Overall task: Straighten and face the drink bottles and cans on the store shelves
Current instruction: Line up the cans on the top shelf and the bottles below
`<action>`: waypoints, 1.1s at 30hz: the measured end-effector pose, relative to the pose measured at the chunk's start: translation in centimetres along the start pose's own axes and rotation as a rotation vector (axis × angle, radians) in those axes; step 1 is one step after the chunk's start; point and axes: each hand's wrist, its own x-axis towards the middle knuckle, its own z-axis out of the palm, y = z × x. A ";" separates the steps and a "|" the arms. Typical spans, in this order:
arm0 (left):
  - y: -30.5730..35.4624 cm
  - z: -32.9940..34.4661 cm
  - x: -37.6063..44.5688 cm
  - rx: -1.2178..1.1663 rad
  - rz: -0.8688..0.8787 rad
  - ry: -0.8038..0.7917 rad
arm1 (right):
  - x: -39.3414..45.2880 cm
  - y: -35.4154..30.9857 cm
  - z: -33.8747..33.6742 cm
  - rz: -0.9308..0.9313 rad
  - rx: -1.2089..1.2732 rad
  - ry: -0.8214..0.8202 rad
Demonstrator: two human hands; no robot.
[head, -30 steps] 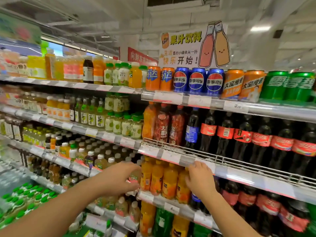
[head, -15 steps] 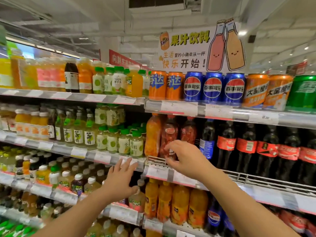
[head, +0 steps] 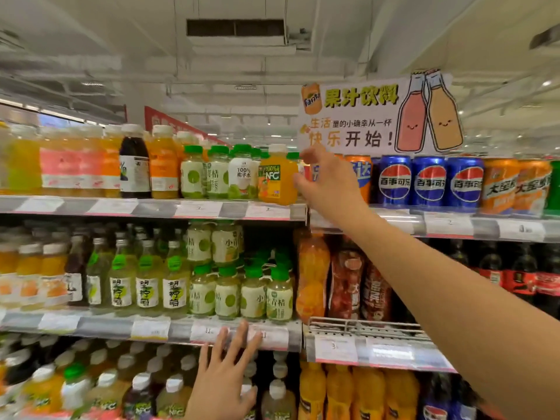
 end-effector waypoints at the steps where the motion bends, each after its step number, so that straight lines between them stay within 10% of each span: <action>1: -0.3 0.2 0.1 -0.010 0.024 -0.001 | 1.3 -0.5 0.8 0.067 -0.055 -0.005; 16: -2.2 2.7 0.2 -0.056 0.185 0.191 | 3.5 -3.7 5.3 0.391 -0.293 -0.056; 26: -2.4 2.7 0.3 -0.050 0.163 0.113 | -6.3 -5.2 4.0 0.294 -0.040 0.183; 33: -1.2 -1.3 -0.9 0.007 0.117 -0.081 | -15.3 -6.5 2.9 0.320 0.056 0.055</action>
